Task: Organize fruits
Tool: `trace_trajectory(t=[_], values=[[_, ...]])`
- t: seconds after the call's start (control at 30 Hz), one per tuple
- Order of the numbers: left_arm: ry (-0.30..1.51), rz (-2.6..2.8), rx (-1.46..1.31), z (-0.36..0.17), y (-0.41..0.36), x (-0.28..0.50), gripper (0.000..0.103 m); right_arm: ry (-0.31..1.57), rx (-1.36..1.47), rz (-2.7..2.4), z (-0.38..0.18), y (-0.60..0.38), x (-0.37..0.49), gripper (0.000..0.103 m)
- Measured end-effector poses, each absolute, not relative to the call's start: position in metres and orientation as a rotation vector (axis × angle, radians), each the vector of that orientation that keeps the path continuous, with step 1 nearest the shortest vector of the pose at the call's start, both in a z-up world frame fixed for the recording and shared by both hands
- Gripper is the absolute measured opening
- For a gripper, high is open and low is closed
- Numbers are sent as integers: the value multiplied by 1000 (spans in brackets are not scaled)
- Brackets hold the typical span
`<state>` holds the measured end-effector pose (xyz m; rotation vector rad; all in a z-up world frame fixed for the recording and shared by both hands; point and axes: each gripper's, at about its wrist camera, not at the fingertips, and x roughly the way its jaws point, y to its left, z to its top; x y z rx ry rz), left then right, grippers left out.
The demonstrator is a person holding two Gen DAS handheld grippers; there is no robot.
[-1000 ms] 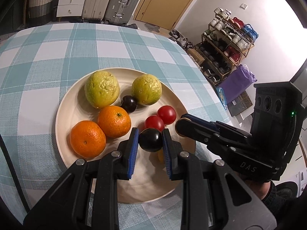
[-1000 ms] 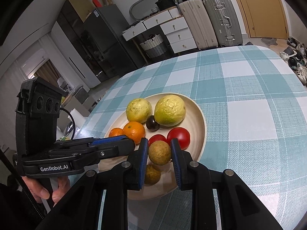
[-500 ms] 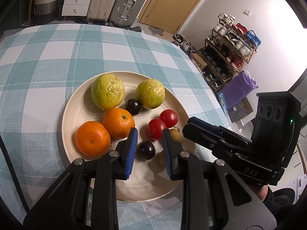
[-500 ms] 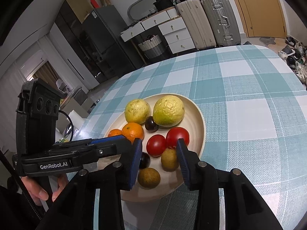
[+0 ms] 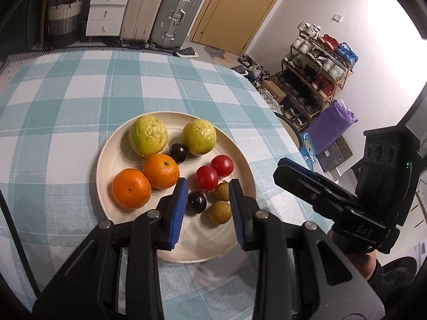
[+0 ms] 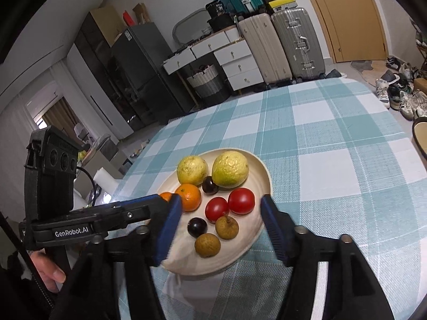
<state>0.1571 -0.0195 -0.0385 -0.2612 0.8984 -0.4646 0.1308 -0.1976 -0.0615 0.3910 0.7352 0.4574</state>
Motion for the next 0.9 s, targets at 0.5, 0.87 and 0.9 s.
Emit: trace_trajectory(t=[0.5,0.87,0.9], values=[[772,-368,-223,7,-5,105,76,605,365,443,-22,-198,92,91],[624,-120,-142,21,23,71,88,515,333,450,-13,-191,61,103],[604,-105,-141,22,26,68,92,506,330,452,-13,-190,58,103]])
